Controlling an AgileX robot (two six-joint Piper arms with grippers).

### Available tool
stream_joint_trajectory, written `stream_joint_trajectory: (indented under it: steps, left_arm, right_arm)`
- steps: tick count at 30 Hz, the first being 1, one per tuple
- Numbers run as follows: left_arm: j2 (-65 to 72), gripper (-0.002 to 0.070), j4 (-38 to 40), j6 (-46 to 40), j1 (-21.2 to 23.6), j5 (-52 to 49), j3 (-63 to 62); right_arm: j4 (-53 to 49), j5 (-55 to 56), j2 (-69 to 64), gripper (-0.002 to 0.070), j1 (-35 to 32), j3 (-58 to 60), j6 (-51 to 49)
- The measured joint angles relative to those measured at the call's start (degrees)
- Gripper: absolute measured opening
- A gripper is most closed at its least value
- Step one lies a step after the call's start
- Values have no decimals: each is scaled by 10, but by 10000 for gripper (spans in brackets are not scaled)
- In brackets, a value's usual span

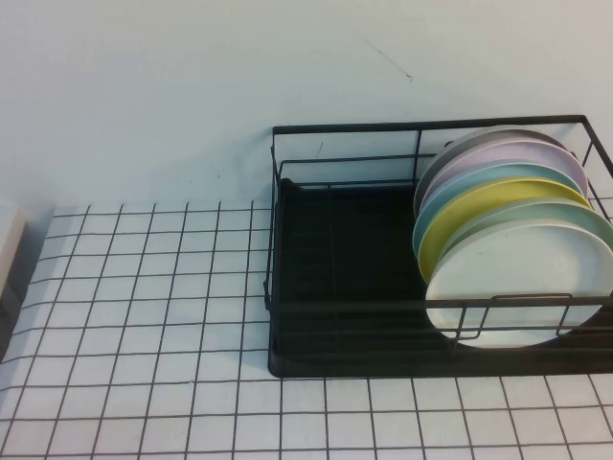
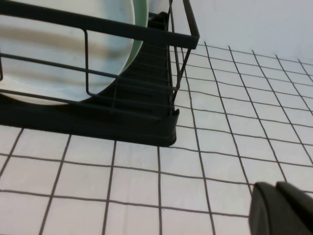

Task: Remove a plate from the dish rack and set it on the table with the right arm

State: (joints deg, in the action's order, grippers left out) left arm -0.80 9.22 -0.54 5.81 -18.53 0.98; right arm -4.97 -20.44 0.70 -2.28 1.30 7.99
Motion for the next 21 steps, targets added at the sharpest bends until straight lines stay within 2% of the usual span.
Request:
stream_joint_trajectory:
  steps: [21]
  left_arm:
    - [0, -3, 0, 0, 0, 0, 0]
  right_arm:
    - [-4, 0, 0, -2, 0, 0, 0]
